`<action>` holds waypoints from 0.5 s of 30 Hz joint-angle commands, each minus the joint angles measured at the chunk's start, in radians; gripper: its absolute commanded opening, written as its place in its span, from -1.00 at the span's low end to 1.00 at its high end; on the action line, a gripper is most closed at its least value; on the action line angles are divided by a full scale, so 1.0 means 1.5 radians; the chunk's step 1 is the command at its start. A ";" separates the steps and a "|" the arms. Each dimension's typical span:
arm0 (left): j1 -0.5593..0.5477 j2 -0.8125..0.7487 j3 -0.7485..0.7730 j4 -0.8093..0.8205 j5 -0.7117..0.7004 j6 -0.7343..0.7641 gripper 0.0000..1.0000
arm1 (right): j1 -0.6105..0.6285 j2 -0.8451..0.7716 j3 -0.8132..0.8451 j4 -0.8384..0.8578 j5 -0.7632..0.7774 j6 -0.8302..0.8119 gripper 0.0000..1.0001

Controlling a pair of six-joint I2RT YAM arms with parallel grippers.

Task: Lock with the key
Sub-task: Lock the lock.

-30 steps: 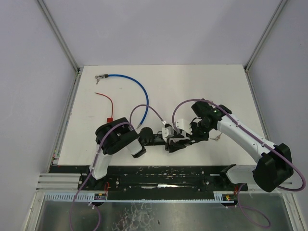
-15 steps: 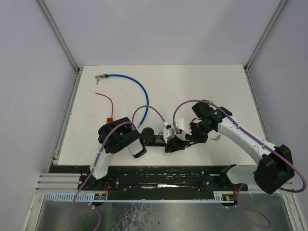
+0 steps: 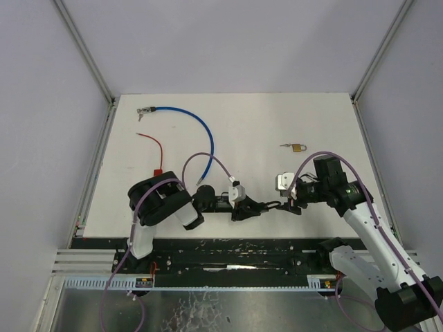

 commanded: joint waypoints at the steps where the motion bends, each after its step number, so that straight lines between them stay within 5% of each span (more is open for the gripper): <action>1: 0.003 -0.079 -0.023 0.077 -0.029 0.021 -0.99 | -0.007 -0.005 0.000 0.053 -0.179 0.028 0.33; 7: 0.005 -0.125 -0.052 0.077 -0.036 0.018 -0.99 | -0.007 0.062 0.086 -0.055 -0.219 -0.064 0.36; 15: 0.006 -0.149 -0.068 0.077 -0.043 0.014 -1.00 | -0.048 0.029 0.018 0.045 -0.233 0.054 0.32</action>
